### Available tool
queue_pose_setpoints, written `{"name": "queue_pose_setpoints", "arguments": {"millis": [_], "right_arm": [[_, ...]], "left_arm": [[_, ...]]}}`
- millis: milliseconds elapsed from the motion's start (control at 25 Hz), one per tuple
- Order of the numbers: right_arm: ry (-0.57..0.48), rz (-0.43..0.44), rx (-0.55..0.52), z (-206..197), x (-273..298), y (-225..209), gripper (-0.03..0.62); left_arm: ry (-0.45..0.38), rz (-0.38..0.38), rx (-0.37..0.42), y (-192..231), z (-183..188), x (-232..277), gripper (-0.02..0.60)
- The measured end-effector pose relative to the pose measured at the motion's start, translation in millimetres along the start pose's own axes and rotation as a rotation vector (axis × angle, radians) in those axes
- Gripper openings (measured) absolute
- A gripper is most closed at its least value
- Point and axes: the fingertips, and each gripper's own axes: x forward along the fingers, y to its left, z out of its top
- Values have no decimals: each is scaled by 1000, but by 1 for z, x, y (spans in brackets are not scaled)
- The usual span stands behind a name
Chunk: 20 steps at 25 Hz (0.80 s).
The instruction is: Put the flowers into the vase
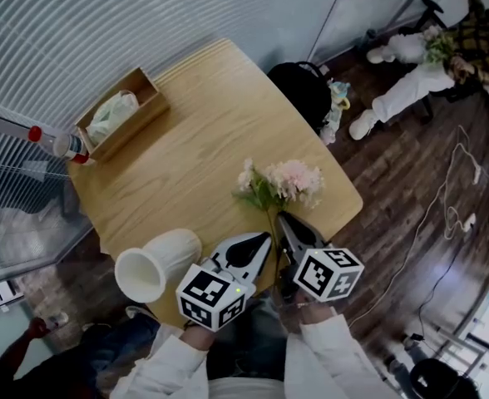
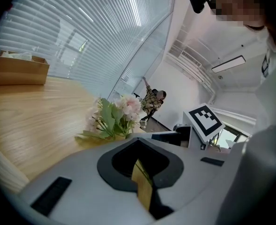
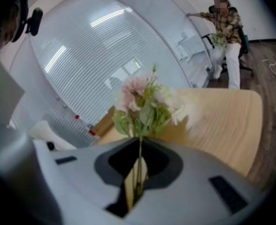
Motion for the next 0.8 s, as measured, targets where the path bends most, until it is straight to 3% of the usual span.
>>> {"name": "queue_pose_setpoints", "arguments": {"millis": [400,800], "right_arm": [[-91,67,0,20,-27,30,23],[-183,154,-83,50,-55,73,23]], "left_arm": [[-30,-17,43,-16,14,-15,8],[-103,-16,113,-38,44,-35,8]]}}
